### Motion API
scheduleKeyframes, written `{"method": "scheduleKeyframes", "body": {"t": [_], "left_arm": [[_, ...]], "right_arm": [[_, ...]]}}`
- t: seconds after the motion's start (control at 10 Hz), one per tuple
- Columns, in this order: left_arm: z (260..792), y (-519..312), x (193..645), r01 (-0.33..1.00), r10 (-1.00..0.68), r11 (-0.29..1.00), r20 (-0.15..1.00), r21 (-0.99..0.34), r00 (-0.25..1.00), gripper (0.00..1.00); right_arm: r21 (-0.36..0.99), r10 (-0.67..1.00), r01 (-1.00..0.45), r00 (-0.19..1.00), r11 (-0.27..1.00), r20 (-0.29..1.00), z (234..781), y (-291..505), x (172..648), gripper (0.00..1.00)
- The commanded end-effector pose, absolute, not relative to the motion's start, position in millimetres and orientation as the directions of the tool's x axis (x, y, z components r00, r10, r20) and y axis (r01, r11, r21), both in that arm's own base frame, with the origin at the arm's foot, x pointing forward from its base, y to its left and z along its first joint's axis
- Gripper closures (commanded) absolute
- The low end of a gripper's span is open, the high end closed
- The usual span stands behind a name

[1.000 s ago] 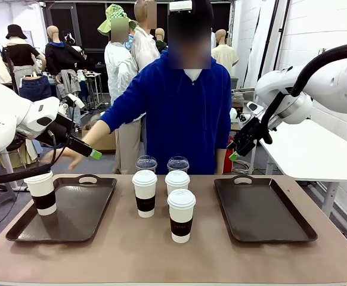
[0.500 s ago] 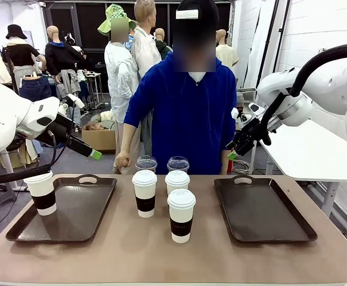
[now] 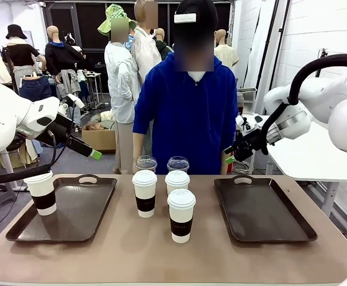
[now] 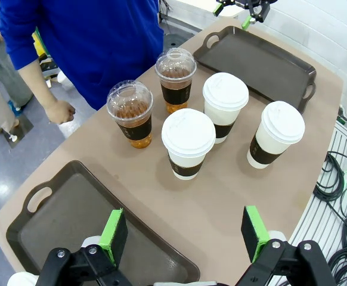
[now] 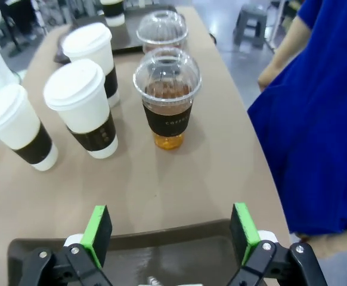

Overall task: Distribute the coffee onto the tray.
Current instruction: Pick up one iced Americano and place it on the right Handle tray.

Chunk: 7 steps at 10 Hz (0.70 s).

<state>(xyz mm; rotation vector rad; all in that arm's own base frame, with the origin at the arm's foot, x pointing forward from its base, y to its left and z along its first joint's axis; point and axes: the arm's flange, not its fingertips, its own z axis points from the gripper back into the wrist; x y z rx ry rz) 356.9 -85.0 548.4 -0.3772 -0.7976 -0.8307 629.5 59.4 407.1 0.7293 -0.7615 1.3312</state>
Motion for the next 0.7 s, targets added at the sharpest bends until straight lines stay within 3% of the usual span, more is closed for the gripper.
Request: {"method": "scheduleKeyframes", "body": {"t": [0.0, 0.6], "left_arm": [[547.4, -83.6, 356.9, 0.778, -0.501, 0.629, 0.760, -0.011, 0.415, 0.00], [547.4, -83.6, 356.9, 0.778, -0.501, 0.629, 0.760, -0.011, 0.415, 0.00]], "right_arm": [[0.025, 0.487, -0.998, 0.046, 0.051, 0.872, 389.2, 51.8, 638.7, 0.00], [0.053, 0.325, -0.998, 0.055, 0.015, 0.944, 318.8, 40.0, 655.4, 0.00]]}}
